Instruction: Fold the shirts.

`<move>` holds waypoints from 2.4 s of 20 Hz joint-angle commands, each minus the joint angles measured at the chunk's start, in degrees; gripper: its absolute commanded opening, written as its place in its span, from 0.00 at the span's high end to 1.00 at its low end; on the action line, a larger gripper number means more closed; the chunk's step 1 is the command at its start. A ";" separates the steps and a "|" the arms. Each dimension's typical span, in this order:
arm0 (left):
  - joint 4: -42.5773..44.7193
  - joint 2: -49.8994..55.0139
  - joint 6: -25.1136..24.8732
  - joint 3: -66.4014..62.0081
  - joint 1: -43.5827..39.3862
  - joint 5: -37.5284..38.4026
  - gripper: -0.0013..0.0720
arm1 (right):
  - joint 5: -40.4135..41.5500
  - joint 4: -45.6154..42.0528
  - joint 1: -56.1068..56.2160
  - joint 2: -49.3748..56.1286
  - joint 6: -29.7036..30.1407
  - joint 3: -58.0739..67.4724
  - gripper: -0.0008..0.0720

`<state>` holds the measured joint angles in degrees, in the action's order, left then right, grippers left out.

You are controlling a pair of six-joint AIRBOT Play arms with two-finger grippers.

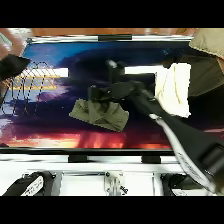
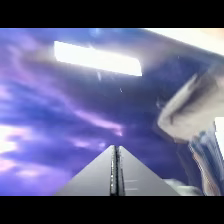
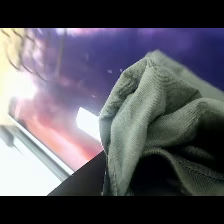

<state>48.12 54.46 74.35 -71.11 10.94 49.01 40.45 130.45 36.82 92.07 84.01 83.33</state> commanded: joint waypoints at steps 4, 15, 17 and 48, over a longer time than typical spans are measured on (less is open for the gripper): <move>0.33 -8.33 -0.07 0.20 5.62 11.13 0.94 | -3.54 3.34 5.53 19.08 -7.28 10.67 0.73; 0.35 -8.37 -0.17 2.75 5.20 11.43 0.93 | 33.81 -22.38 -7.13 7.78 -7.45 11.21 0.14; 0.35 -8.39 -1.33 2.75 5.20 11.45 0.93 | 40.52 -26.84 -11.65 4.92 -7.06 7.93 0.14; 0.33 -8.20 -1.16 2.71 5.20 11.06 0.93 | 22.84 0.98 -32.48 -21.46 -2.75 14.05 0.91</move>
<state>48.45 46.24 73.17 -68.38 16.12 60.10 59.70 131.48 8.36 72.29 82.63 92.86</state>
